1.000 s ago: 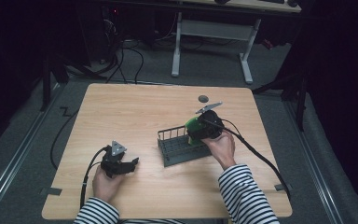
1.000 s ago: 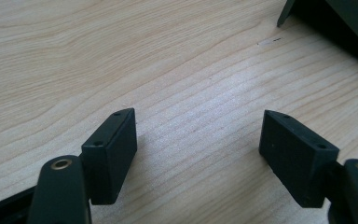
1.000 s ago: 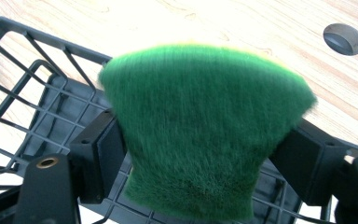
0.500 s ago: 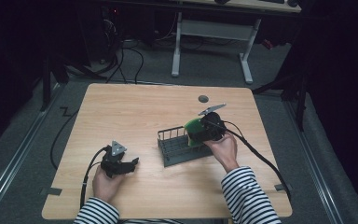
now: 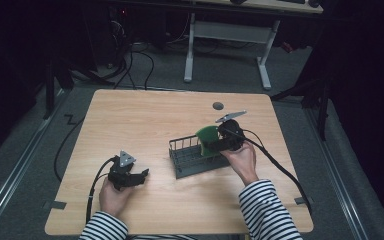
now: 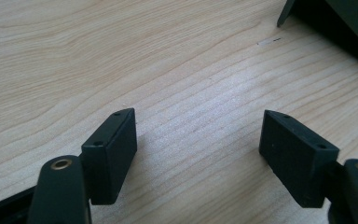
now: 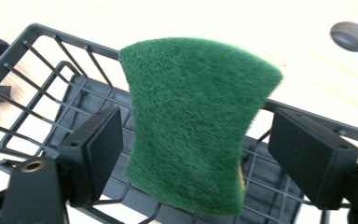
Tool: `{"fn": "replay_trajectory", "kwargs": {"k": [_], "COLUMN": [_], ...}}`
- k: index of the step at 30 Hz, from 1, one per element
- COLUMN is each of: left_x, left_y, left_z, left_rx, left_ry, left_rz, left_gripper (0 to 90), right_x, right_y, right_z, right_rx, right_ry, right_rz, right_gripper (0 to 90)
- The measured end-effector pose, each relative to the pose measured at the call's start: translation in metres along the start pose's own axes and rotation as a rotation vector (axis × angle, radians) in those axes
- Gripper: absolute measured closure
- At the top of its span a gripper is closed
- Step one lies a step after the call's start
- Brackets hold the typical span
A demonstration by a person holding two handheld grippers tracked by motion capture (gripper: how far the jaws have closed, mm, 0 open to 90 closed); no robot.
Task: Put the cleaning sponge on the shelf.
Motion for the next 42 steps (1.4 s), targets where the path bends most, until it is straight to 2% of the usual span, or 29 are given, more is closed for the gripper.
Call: {"fn": "replay_trajectory", "kwargs": {"k": [10, 11, 18, 23, 30, 36, 41, 42], "left_x": [0.000, 0.000, 0.000, 0.000, 0.000, 0.000, 0.000, 0.000], "left_y": [0.000, 0.000, 0.000, 0.000, 0.000, 0.000, 0.000, 0.000], "left_z": [0.000, 0.000, 0.000, 0.000, 0.000, 0.000, 0.000, 0.000], "left_rx": [0.000, 0.000, 0.000, 0.001, 0.001, 0.001, 0.001, 0.001], "left_ry": [0.001, 0.000, 0.000, 0.000, 0.000, 0.001, 0.001, 0.001], "left_rz": [0.001, 0.001, 0.001, 0.001, 0.001, 0.001, 0.001, 0.001], "left_gripper": [28.1, 28.1, 28.1, 28.1, 28.1, 28.2, 28.2, 28.1], "right_x": [0.004, 0.005, 0.014, 0.027, 0.042, 0.051, 0.055, 0.056], "right_y": [0.027, 0.035, 0.059, 0.074, 0.091, 0.099, 0.105, 0.109], "right_z": [0.000, 0.000, 0.004, 0.015, 0.034, 0.048, 0.057, 0.062], "right_rx": [0.050, 0.071, 0.116, 0.118, 0.153, 0.142, 0.164, 0.189], "right_ry": [-0.001, 0.000, -0.022, -0.047, -0.097, -0.113, -0.127, -0.139], "right_rz": [0.018, 0.024, 0.042, 0.084, 0.088, 0.092, 0.092, 0.092], "right_gripper": [18.8, 21.0, 23.5, 24.6, 25.6, 26.1, 26.6, 27.8]}}
Point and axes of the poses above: each handheld gripper's, and its own axes: y roughly backward along the jaws, z roughly out of its underside, x roughly to its right, the point moved 3 cm from there along -y, roughly forward along the jaws, and after that the axes turned 12 degrees about -y, right-handed, at the moved point
